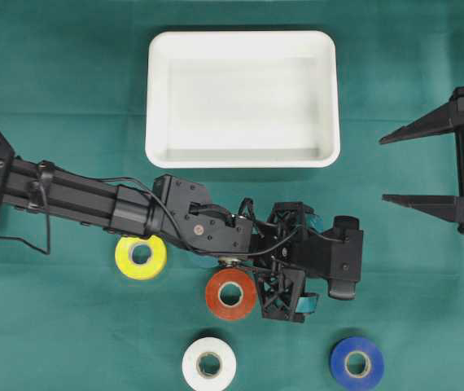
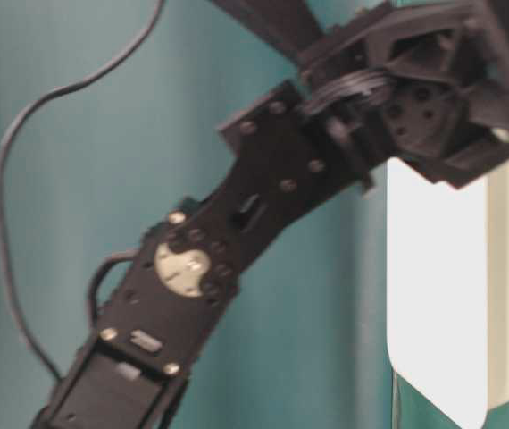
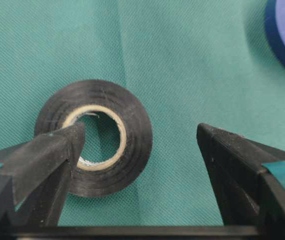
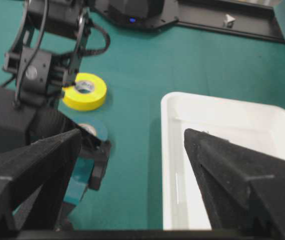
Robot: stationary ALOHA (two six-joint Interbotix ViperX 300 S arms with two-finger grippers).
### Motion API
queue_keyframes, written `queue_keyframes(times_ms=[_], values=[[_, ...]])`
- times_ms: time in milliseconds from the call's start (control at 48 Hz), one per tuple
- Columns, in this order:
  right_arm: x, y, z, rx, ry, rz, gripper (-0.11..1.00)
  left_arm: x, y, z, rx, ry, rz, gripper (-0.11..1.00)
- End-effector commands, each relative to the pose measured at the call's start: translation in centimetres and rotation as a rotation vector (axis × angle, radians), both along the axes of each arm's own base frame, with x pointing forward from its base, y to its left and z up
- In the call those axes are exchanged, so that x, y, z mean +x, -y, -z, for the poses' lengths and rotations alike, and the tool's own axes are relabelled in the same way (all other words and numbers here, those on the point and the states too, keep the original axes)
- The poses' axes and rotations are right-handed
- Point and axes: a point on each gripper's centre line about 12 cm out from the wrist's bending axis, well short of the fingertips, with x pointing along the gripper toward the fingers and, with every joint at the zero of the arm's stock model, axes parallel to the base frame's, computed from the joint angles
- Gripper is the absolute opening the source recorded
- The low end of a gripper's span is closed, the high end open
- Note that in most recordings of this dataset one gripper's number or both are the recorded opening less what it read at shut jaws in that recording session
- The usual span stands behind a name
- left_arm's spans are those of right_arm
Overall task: Pick up the tape from a random location and place it into the white case.
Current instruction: 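Lower the left gripper and pinch the black tape roll's rim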
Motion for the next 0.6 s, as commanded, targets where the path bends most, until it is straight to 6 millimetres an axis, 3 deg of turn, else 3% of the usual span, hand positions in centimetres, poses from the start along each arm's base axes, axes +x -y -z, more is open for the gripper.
queue_keyframes(times_ms=[0, 584], values=[[0.3, 0.0, -1.0, -0.003, 0.025, 0.001, 0.9, 0.4, -0.2, -1.1, -0.004, 0.034, -0.004, 0.98], [0.4, 0.0, -0.8, -0.003, 0.012, -0.001, 0.9, 0.5, -0.8, 1.5, 0.001, 0.0, -0.016, 0.98]])
